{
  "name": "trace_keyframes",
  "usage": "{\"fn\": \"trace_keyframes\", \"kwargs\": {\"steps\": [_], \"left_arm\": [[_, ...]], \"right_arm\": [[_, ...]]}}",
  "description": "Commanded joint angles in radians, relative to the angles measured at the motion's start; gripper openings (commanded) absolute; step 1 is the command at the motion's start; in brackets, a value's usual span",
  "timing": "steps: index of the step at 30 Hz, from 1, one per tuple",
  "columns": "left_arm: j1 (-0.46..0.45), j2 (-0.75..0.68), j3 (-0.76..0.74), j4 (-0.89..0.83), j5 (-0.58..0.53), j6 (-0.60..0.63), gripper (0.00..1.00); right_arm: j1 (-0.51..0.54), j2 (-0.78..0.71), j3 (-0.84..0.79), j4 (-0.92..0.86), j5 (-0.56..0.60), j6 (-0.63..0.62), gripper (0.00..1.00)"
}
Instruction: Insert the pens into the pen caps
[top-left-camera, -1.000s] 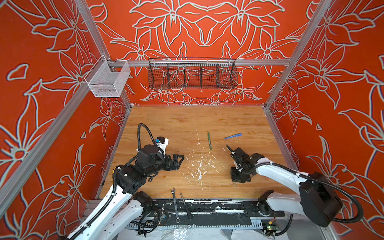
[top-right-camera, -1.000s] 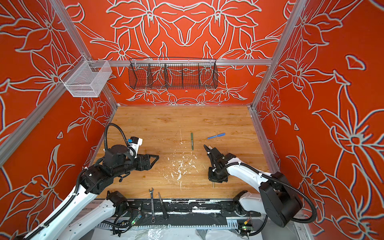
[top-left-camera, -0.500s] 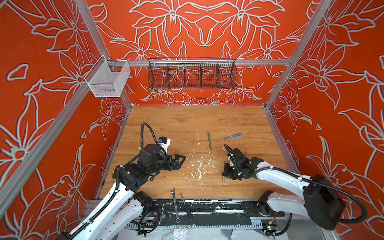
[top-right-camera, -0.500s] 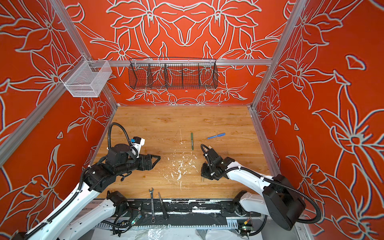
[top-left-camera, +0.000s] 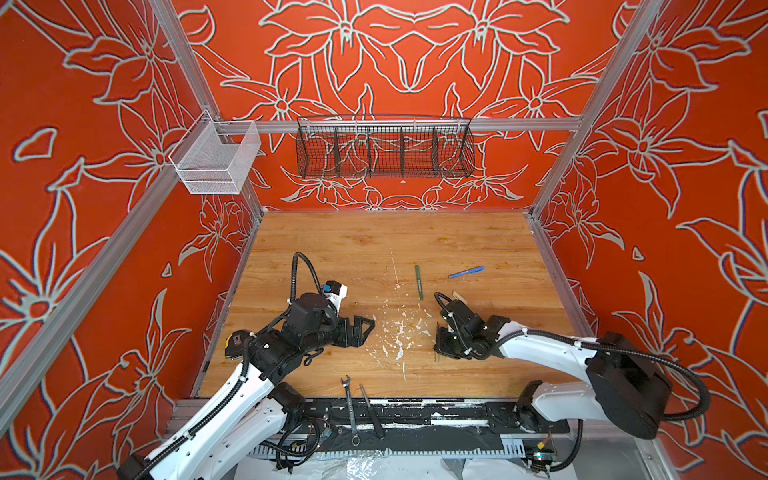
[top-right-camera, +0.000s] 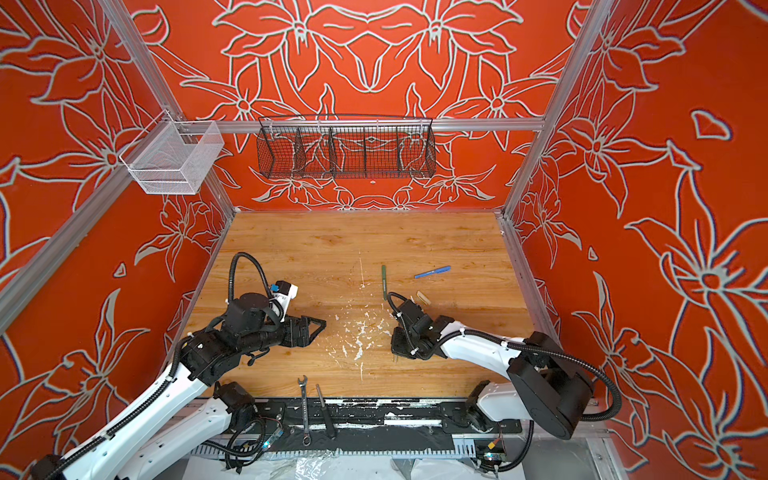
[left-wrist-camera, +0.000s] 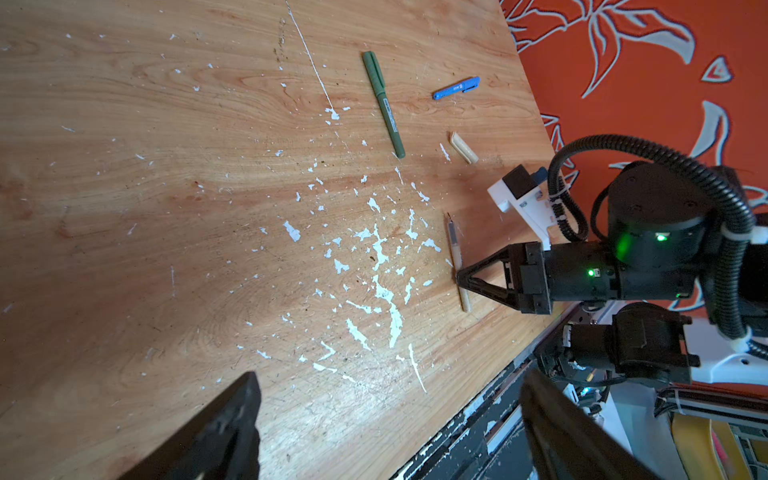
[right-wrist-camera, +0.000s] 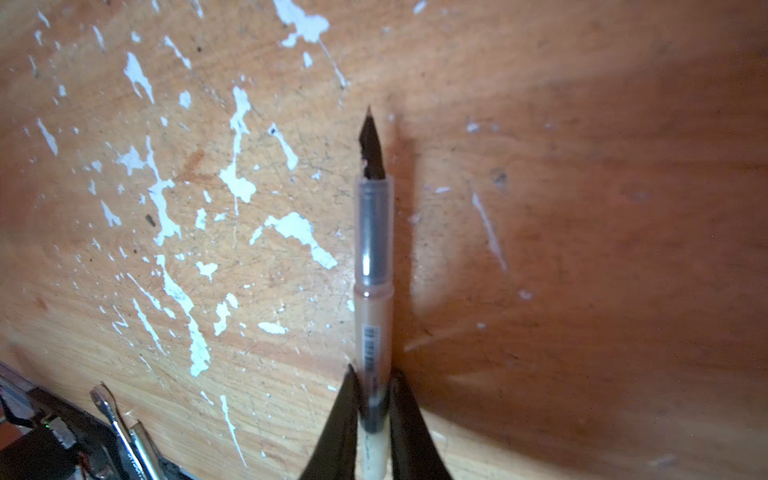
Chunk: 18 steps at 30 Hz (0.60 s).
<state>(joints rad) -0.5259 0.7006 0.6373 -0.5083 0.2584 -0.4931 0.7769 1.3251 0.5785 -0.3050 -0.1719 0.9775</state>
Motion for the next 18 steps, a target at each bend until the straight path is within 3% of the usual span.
{"fn": "trace_keyframes", "kwargs": {"steps": [1,9,13,18], "left_arm": [[-0.024,0.023,-0.009,0.032,-0.032,-0.006,0.97],[-0.108,0.141,-0.008,0.08,-0.104,-0.026,0.97],[-0.233,0.237,0.043,0.087,-0.197,-0.067,1.0],[-0.429,0.444,0.137,0.136,-0.308,-0.191,0.93]], "right_arm": [[0.013,0.001,0.036,-0.051,0.069,-0.012,0.29],[0.014,-0.103,0.084,-0.207,0.171,-0.075,0.46],[0.003,-0.217,0.147,-0.309,0.273,-0.15,0.55],[-0.116,-0.297,0.24,-0.398,0.338,-0.293,0.56]]}}
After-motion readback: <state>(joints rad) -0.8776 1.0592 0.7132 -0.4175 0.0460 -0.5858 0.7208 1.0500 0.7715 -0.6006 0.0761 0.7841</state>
